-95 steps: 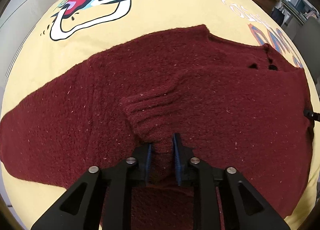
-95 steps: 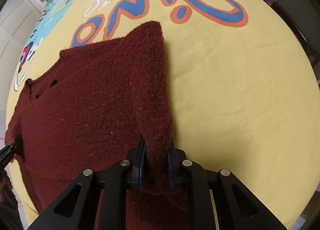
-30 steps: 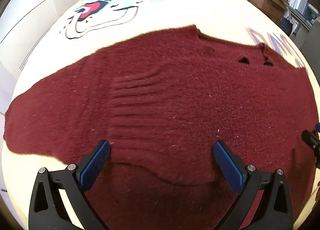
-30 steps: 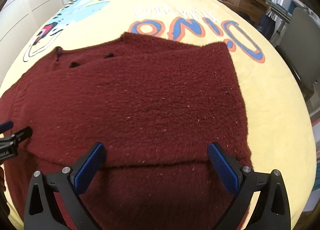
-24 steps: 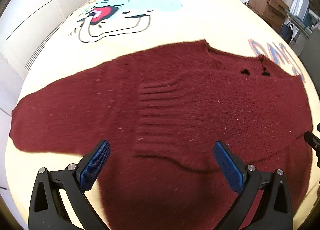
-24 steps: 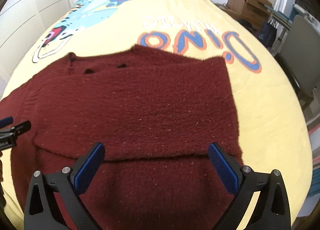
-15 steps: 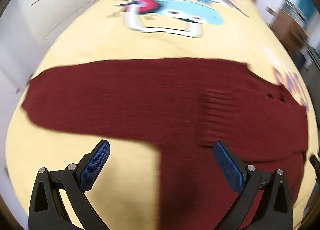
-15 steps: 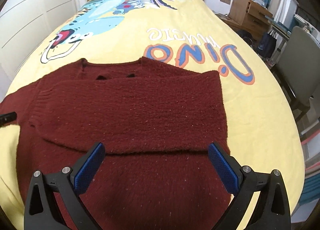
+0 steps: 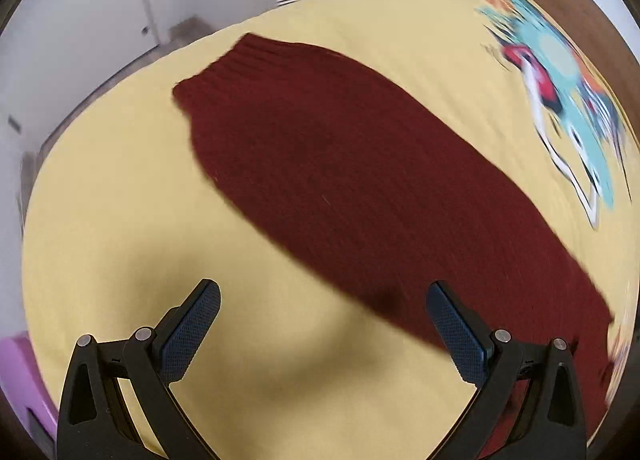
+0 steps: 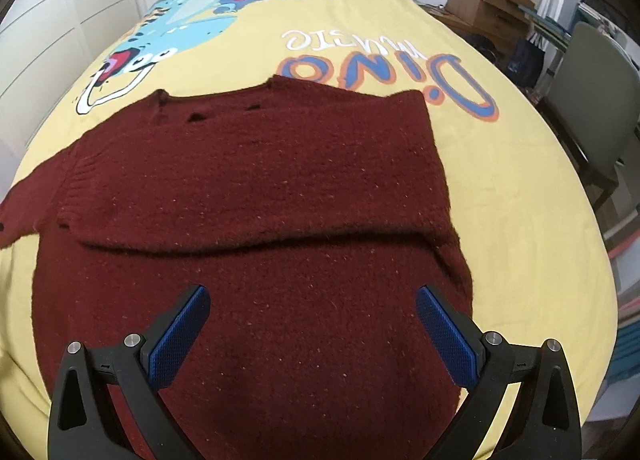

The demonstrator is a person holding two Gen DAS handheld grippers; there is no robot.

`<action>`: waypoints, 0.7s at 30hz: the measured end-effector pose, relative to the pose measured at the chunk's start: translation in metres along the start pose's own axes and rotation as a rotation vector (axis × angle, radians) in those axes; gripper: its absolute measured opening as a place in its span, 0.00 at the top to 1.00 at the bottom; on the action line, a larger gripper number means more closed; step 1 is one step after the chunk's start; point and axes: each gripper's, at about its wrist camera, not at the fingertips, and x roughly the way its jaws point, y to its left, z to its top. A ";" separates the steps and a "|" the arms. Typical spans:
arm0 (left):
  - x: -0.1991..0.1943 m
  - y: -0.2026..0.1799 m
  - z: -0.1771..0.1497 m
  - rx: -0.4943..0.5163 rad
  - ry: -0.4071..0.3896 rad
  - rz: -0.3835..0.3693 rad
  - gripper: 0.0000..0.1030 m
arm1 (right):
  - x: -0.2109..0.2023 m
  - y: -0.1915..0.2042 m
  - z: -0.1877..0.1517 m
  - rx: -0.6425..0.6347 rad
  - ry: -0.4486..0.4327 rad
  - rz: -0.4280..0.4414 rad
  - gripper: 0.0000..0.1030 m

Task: Fold small clothes
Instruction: 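Move the left tool to the sweater's side edge and grasp it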

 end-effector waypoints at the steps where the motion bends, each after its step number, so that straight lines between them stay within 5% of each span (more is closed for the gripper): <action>1: 0.005 0.004 0.006 -0.024 0.005 0.010 0.02 | 0.000 0.000 0.000 0.002 0.001 -0.002 0.00; 7: 0.032 0.022 0.028 -0.178 0.072 -0.035 0.02 | 0.000 0.000 0.000 -0.007 0.003 -0.013 0.00; 12: 0.038 0.024 0.036 -0.160 0.079 -0.062 0.12 | 0.002 -0.002 0.002 -0.009 0.010 -0.023 0.00; 15: 0.040 0.018 0.050 -0.099 0.069 -0.069 0.44 | 0.004 -0.003 0.003 -0.008 0.013 -0.022 0.00; 17: 0.040 0.015 0.050 -0.069 0.073 -0.107 0.80 | 0.006 -0.004 0.005 -0.008 0.013 -0.022 0.00; 18: 0.039 0.015 0.052 -0.066 0.083 -0.155 0.88 | 0.006 -0.004 0.006 -0.008 0.013 -0.022 0.00; 21: 0.026 0.010 0.048 -0.030 0.063 -0.161 0.89 | 0.006 -0.004 0.008 -0.013 0.010 -0.024 0.00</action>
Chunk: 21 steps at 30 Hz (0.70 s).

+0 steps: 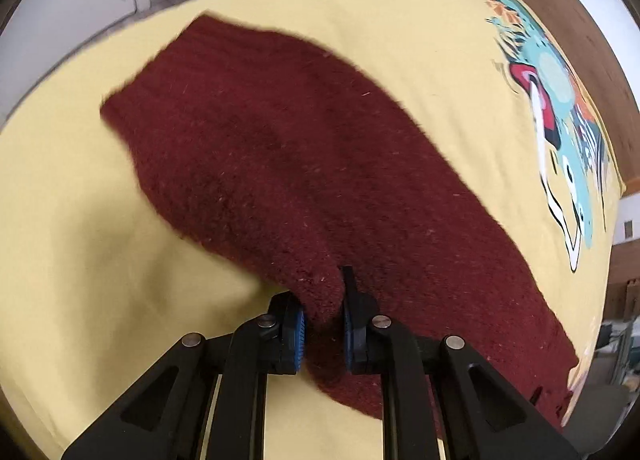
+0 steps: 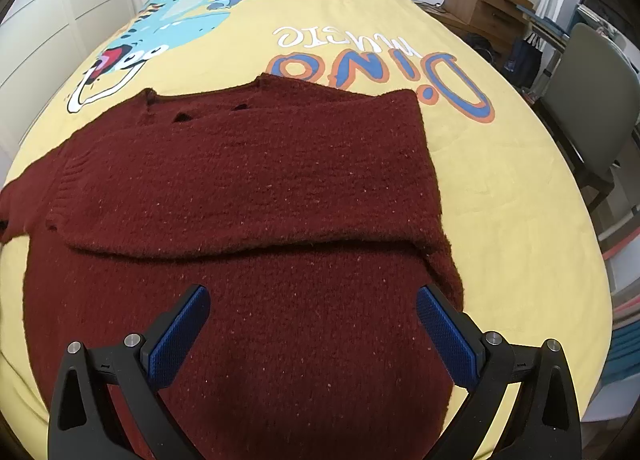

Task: Fold small clothes
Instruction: 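Move the left tool to the sweater's side edge and grasp it, then lift the side edge with the left tool and fold it toward the sweater's middle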

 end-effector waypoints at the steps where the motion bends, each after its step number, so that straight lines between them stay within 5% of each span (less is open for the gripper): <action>1: -0.004 -0.004 -0.001 0.026 -0.006 0.007 0.89 | -0.001 0.000 0.002 -0.005 -0.003 0.000 0.00; 10: -0.043 -0.073 -0.045 0.227 -0.045 -0.028 0.89 | -0.004 -0.002 0.015 -0.026 -0.023 -0.005 0.00; 21: -0.067 -0.222 -0.102 0.476 -0.060 -0.184 0.89 | -0.017 -0.015 0.039 -0.014 -0.061 -0.011 0.00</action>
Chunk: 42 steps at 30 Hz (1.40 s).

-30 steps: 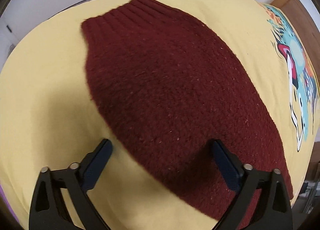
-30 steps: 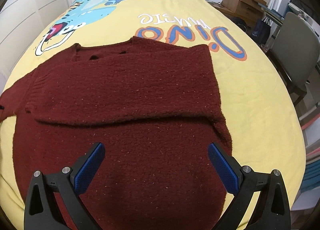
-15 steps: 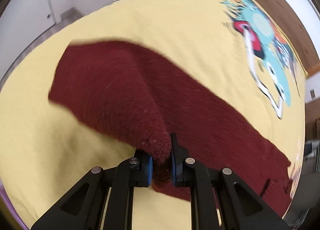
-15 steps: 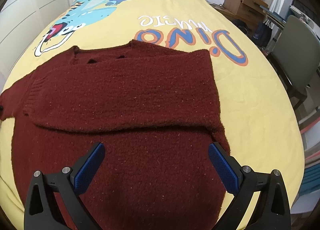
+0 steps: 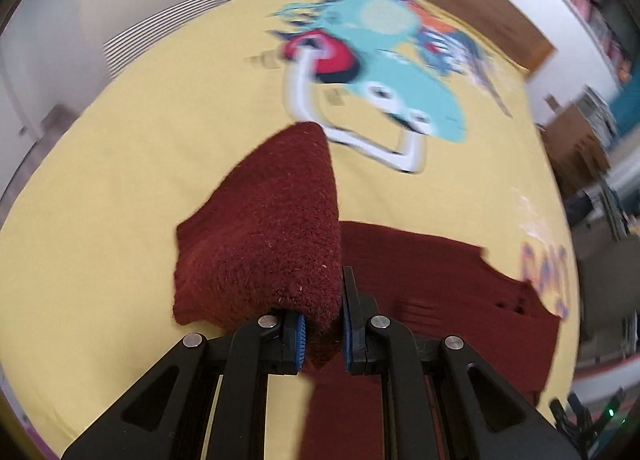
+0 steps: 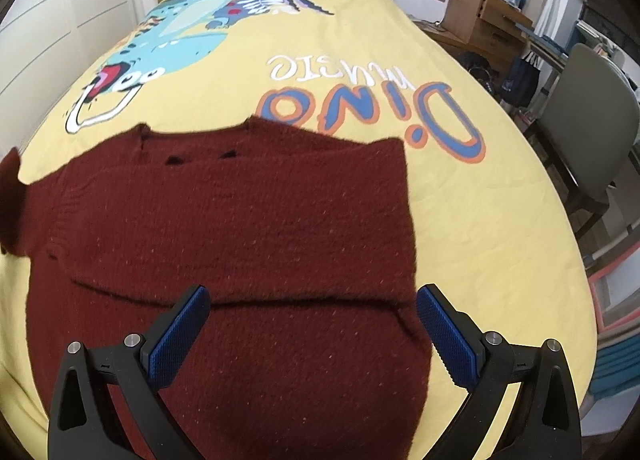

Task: Fold small clothes
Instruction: 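Lift the side edge with the left tool and fold it toward the sweater's middle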

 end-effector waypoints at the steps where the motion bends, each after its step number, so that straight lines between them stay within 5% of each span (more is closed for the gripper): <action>1: -0.001 -0.016 -0.002 0.025 0.003 -0.018 0.89 | -0.001 -0.001 0.001 0.000 -0.002 0.000 0.00; 14: 0.054 -0.197 -0.077 0.340 0.100 -0.150 0.89 | -0.006 -0.021 0.009 0.037 0.003 -0.010 0.00; 24: 0.151 -0.234 -0.153 0.474 0.227 0.030 0.89 | 0.006 -0.026 -0.009 0.061 0.051 -0.003 0.00; 31: 0.165 -0.243 -0.165 0.592 0.217 0.112 0.81 | 0.016 -0.029 -0.022 0.079 0.083 0.006 0.00; 37: 0.161 -0.232 -0.154 0.531 0.268 0.104 0.50 | 0.017 -0.036 -0.027 0.104 0.089 0.013 0.00; 42: 0.150 -0.214 -0.150 0.540 0.297 0.106 0.03 | 0.015 -0.039 -0.028 0.113 0.085 0.015 0.00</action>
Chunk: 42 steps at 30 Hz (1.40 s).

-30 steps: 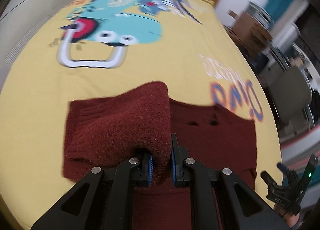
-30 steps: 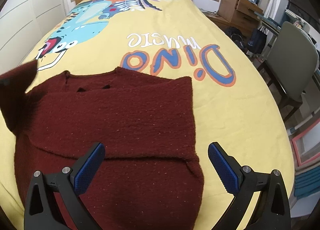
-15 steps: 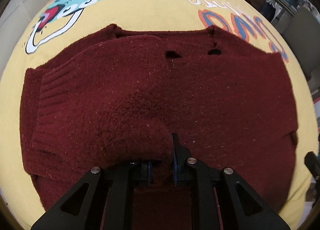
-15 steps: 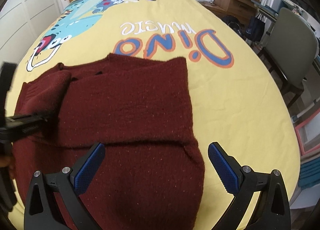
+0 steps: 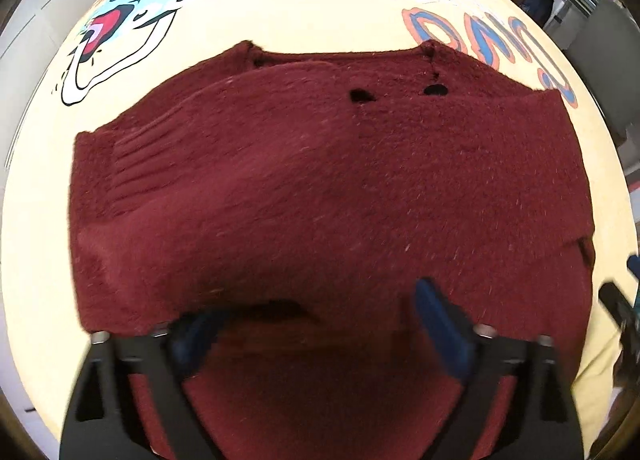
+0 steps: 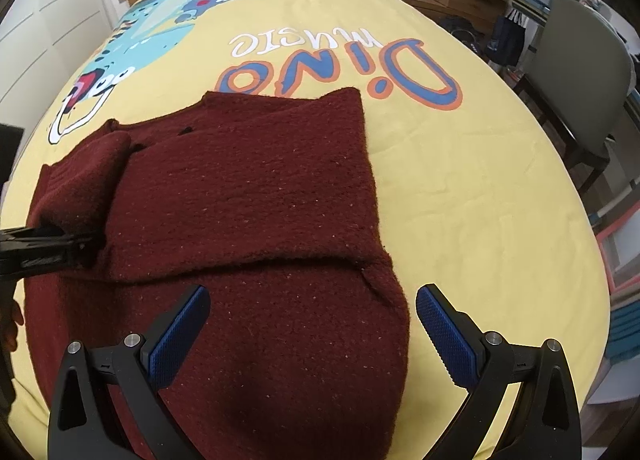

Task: Fold small clothes
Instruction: 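Lift the side edge with the left tool and fold it toward the sweater's middle, then fold the other side edge inward with the right tool while the left tool pins the sweater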

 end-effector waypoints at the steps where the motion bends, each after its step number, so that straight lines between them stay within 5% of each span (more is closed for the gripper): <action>1: -0.003 0.005 -0.003 0.004 -0.001 -0.002 0.02 | -0.001 0.000 0.000 0.001 0.000 0.003 0.00; 6: -0.017 0.048 -0.024 -0.016 -0.030 0.005 0.01 | -0.001 0.003 -0.002 -0.013 0.004 0.022 0.00; 10: -0.024 0.091 -0.037 -0.062 -0.047 0.091 0.01 | 0.000 0.013 -0.003 -0.032 0.001 0.057 0.00; 18: 0.014 0.163 -0.052 -0.195 0.003 0.143 0.02 | -0.005 0.056 -0.001 -0.144 -0.056 0.119 0.00; 32: 0.056 0.168 -0.027 -0.198 0.005 0.114 0.01 | 0.012 0.197 0.048 -0.399 -0.006 0.166 0.00; 38: 0.066 0.169 -0.016 -0.175 0.047 0.083 0.01 | 0.039 0.264 0.060 -0.517 0.105 0.147 0.00; 42: 0.062 0.177 -0.007 -0.140 0.029 0.079 0.12 | 0.051 0.288 0.057 -0.559 0.153 0.123 0.05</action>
